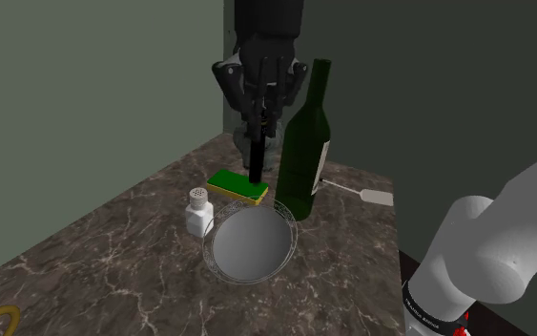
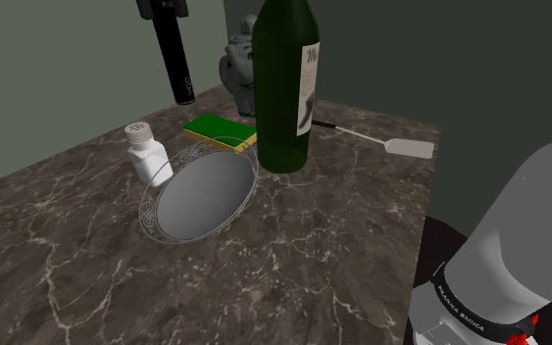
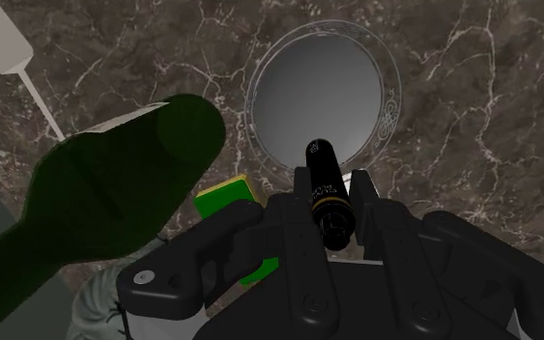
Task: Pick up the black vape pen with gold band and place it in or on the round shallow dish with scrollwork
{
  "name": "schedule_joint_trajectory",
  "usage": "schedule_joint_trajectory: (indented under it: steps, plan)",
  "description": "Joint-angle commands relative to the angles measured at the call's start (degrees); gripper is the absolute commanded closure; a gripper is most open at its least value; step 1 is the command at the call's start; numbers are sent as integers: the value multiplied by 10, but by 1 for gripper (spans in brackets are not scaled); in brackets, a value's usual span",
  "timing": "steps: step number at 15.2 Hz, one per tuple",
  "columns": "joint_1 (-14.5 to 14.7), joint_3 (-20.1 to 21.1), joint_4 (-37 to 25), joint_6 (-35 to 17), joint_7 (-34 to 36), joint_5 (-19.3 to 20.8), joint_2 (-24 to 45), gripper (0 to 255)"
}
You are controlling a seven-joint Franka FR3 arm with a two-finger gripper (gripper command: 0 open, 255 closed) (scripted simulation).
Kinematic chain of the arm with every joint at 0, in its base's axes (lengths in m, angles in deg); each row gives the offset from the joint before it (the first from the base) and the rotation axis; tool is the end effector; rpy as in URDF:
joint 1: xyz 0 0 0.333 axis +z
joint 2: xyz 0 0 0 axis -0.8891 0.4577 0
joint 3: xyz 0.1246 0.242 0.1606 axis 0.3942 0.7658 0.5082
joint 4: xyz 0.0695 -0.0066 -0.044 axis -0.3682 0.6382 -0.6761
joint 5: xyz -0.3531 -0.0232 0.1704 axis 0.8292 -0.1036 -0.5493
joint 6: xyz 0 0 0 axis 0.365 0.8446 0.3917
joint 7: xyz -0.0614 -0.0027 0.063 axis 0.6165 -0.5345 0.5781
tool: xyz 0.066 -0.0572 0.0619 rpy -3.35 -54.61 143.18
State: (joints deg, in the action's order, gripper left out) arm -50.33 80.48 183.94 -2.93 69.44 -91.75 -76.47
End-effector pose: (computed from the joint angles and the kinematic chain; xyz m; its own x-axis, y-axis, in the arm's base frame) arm 0.2959 0.3427 0.6877 0.9985 -0.0247 -0.0482 -0.0243 -0.9997 0.0077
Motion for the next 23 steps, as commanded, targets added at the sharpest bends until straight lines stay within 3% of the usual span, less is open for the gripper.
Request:
schedule_joint_trajectory:
  steps: [1, 19, 23]
  plan:
    - [3, -6, 26, -2, -4, -11, -26, 255]
    - [14, -2, 204, -138, -24, -30, -71, 255]
    - [14, -1, 210, -143, -25, -31, -71, 255]
